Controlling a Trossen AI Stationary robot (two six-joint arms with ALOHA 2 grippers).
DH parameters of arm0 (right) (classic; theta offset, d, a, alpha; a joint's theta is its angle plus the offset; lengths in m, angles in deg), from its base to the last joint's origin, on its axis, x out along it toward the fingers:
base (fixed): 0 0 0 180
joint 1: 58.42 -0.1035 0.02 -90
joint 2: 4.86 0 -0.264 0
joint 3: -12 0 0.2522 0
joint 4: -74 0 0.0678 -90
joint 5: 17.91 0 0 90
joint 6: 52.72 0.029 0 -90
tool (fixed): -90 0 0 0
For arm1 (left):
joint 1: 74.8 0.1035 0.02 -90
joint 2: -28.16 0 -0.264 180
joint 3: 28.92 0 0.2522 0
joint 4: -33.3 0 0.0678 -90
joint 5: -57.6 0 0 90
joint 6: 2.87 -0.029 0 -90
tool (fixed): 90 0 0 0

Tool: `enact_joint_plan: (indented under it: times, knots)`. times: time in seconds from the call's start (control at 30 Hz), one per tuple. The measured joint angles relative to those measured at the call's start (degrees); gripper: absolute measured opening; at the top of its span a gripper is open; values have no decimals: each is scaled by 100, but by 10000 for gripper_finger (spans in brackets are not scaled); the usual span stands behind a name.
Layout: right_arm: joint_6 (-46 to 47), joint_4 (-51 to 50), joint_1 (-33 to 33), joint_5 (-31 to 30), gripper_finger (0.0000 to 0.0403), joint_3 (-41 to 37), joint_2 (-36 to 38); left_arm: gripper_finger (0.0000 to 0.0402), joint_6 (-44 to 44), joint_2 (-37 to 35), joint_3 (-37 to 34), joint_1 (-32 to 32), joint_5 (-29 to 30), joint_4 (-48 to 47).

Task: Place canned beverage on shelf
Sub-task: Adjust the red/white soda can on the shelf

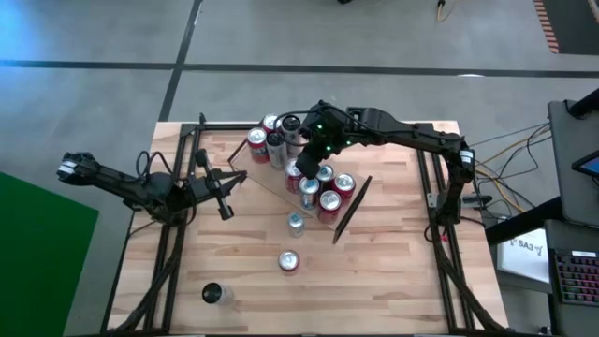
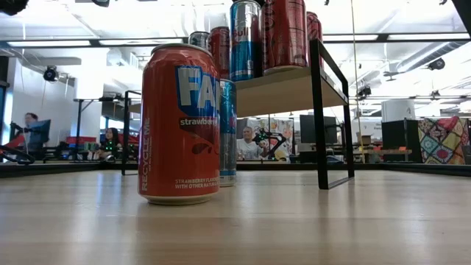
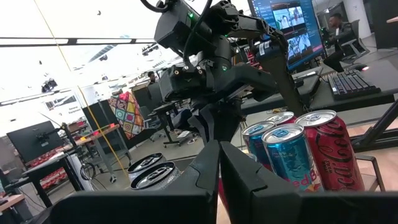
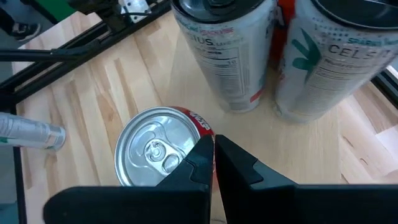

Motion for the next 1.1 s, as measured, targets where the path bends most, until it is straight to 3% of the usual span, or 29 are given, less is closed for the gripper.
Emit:
enact_joint_plan:
  times: [1.1]
  knots:
    - [-160,306,-35,274,9,0,-120,0,2,0,0,0,-2,2]
